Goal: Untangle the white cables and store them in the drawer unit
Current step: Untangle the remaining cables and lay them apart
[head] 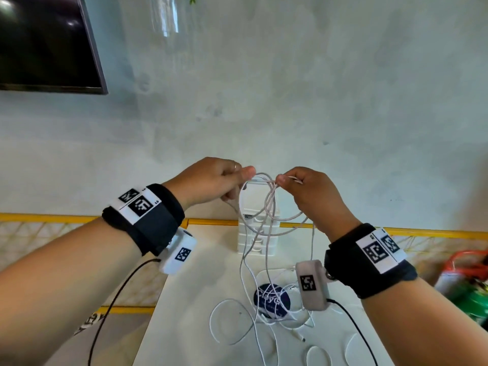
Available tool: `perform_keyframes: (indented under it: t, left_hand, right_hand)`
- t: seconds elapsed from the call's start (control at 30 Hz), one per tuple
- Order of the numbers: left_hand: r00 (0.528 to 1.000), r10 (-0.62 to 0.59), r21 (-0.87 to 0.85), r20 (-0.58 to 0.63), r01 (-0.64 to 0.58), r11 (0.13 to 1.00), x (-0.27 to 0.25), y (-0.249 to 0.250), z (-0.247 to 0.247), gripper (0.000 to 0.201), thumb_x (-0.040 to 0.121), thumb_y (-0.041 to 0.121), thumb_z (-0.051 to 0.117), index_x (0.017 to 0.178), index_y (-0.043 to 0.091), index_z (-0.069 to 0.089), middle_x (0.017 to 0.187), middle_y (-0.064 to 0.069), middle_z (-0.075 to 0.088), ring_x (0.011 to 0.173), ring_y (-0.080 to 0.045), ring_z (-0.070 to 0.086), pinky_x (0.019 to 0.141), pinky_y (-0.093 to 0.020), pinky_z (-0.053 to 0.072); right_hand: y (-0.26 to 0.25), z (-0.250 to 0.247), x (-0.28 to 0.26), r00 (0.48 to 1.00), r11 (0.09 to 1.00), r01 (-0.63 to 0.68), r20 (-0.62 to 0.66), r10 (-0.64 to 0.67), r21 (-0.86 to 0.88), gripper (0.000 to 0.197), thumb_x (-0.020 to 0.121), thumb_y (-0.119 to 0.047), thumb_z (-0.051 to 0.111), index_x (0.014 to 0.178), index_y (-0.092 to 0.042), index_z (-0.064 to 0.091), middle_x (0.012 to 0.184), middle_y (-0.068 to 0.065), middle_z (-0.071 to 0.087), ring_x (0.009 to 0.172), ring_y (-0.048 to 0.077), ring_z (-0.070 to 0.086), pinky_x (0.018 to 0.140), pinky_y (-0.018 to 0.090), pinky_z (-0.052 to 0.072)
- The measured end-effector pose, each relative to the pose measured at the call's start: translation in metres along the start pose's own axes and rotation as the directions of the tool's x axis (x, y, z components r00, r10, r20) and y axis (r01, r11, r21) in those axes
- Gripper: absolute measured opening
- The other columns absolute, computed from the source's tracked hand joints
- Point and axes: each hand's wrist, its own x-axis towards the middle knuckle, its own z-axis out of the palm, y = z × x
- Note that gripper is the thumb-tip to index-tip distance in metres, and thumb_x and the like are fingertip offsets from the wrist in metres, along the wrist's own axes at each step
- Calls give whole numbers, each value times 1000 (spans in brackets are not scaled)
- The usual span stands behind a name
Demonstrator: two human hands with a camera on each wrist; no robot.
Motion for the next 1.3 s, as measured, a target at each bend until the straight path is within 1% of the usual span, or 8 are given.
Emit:
perform_keyframes:
  t: [0.2, 0.37, 0.5, 0.67, 0.83, 0.97, 1.13, 1.3]
  left_hand:
    - [991, 55, -129, -121, -71, 989, 10, -5, 17, 20, 95, 28, 60, 82, 15, 69, 77, 2, 70, 61, 2, 57, 61, -11, 43]
    - [914, -204, -552, -349, -24, 834, 16, -27, -3, 25, 100, 21, 51, 78, 15, 62, 71, 5, 61, 62, -9, 57, 60, -23, 49]
    - [886, -357, -762, -295, 8, 647, 14, -30, -4, 24, 102, 22, 45, 83, 14, 57, 61, 4, 44, 48, -8, 43, 50, -23, 43]
    - [926, -292, -768, -237, 6, 641, 7, -25, -3, 20, 102, 25, 47, 93, 13, 60, 52, 7, 49, 44, -8, 43, 48, -23, 42]
    - [975, -168, -805, -144, -16, 594, -7, -20, 2, 26, 102, 36, 44, 115, 17, 56, 81, 0, 69, 70, -12, 64, 65, -25, 53]
    - [930, -318, -837, -186, 19, 546, -13, -31, 17, 19, 98, 38, 53, 111, 25, 54, 101, -4, 64, 81, -15, 65, 73, -31, 52]
    - [733, -408, -644, -545, -54, 763, -24, -47, 35, 36, 92, 36, 63, 120, 23, 43, 121, -2, 52, 100, -9, 54, 81, -14, 44]
    - [769, -354, -564, -532, -10, 826, -40, -49, 49, 28, 93, 28, 63, 110, 18, 44, 100, 3, 53, 85, -6, 53, 69, -7, 41]
  right_hand:
    - [1, 10, 3, 999, 996, 35, 13, -34, -83, 17, 89, -36, 64, 83, -21, 70, 72, -15, 62, 57, -12, 52, 52, 4, 34]
    - [6, -6, 4, 999, 995, -33, 19, 35, -95, 19, 89, -35, 65, 72, -27, 67, 46, -18, 53, 43, -3, 47, 44, 9, 31]
    - [6, -6, 8, 999, 995, -51, -16, 50, -80, 20, 91, -36, 62, 81, -20, 69, 44, -16, 51, 39, 1, 45, 45, 13, 34]
    - [2, 7, 11, 997, 997, -72, -35, 72, -14, 25, 95, -32, 53, 86, -13, 65, 56, -1, 51, 44, 12, 46, 45, 21, 41]
    - [-3, 15, 11, 993, 993, -79, -78, 86, 87, 24, 99, -30, 48, 88, -13, 61, 57, 1, 51, 34, 7, 44, 38, 14, 36]
    - [-6, 18, 10, 989, 989, -69, -123, 84, 128, 24, 99, -28, 44, 85, -15, 60, 59, 2, 50, 33, 7, 43, 37, 15, 36]
    - [-3, 22, 9, 982, 986, -72, -164, 97, 153, 26, 100, -29, 42, 90, -12, 60, 59, 2, 49, 33, 9, 44, 39, 17, 37]
    - [-2, 24, 14, 972, 976, -94, -194, 133, 195, 27, 101, -29, 42, 92, -11, 60, 58, 2, 47, 34, 8, 44, 42, 20, 38]
